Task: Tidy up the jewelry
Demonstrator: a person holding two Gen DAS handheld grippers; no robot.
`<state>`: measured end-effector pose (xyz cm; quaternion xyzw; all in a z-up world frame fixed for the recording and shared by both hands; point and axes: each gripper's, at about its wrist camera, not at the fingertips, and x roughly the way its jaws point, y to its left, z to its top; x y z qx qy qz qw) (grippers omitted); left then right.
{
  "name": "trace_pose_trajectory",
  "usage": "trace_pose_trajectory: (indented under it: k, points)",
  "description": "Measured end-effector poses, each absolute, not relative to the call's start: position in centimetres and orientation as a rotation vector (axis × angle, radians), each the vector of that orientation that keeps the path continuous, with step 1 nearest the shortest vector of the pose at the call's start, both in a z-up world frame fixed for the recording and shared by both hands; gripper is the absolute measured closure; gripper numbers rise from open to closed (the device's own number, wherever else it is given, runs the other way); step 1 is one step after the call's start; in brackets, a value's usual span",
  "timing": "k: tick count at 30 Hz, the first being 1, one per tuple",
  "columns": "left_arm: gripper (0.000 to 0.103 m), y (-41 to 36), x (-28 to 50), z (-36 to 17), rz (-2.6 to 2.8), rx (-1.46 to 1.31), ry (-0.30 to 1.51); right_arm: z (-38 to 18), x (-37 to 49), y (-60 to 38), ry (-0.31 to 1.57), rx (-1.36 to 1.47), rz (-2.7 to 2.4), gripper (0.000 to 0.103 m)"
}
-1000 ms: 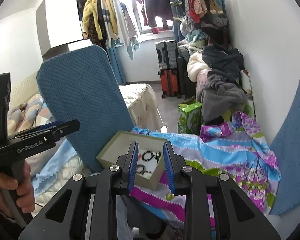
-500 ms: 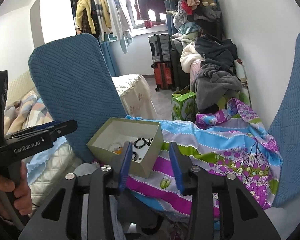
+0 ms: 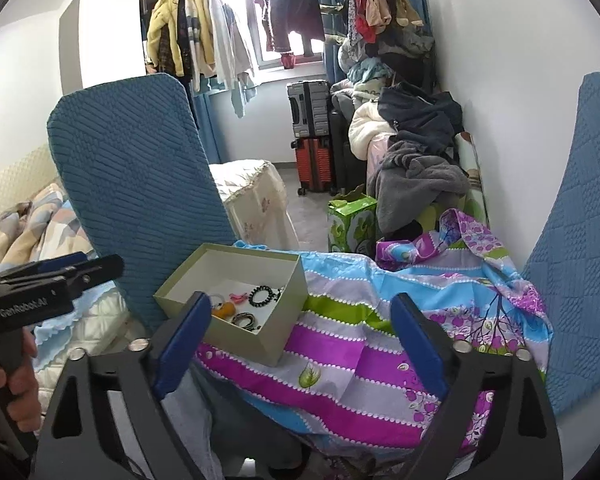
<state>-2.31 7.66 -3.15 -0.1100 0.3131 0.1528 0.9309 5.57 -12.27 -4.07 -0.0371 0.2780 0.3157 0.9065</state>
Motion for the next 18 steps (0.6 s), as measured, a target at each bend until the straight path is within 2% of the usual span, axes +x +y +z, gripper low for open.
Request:
trace_pose_trajectory:
  k: [2, 18]
  points:
    - [0.02, 8.0, -2.6, -3.2, 0.329, -0.238, 0.633, -4.2, 5.6, -12.2, 0.571, -0.081, 0.643, 0.0]
    - [0.02, 8.2, -2.5, -4.3, 0.336, -0.245, 0.667, -4.9, 5.7, -12.1, 0.587, -0.102, 0.607, 0.0]
